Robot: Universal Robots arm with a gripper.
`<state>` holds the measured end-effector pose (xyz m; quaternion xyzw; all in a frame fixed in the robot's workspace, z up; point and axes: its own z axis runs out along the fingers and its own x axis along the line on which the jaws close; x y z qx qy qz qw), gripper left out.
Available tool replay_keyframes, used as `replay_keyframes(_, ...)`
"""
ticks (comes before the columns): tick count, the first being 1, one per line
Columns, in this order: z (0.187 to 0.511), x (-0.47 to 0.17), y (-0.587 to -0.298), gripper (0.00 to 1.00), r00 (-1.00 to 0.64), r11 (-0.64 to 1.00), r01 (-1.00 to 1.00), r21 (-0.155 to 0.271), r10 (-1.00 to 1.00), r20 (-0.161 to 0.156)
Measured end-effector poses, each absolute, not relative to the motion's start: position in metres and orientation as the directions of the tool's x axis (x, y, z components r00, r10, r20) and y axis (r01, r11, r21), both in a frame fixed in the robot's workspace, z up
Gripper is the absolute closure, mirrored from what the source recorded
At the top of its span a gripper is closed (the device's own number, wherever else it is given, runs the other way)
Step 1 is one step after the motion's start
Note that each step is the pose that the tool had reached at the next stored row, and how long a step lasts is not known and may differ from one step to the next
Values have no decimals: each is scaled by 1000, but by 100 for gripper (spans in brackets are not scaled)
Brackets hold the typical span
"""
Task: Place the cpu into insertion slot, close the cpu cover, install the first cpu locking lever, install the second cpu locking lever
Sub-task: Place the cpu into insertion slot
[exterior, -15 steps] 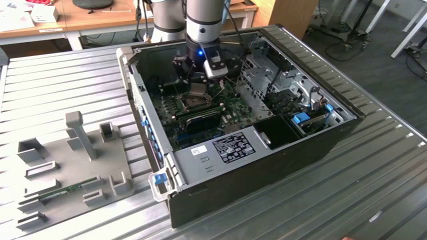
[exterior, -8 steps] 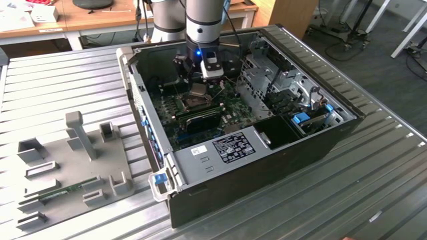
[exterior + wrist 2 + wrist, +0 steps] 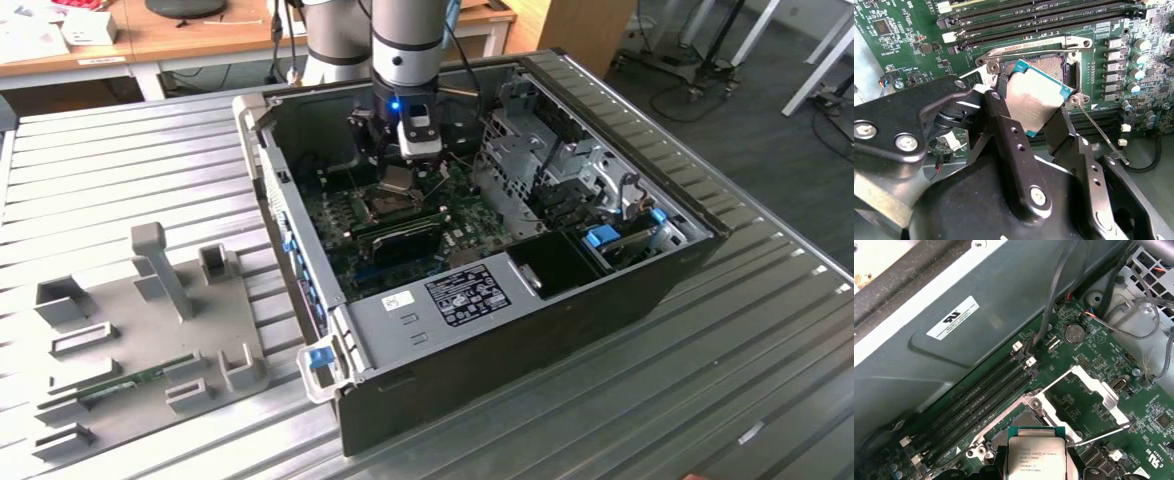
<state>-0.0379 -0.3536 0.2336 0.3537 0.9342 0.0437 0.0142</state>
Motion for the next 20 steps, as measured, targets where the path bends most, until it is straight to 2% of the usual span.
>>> replay_keyframes(20,233,-38,-354,46,-505,503,860,92,863,4)
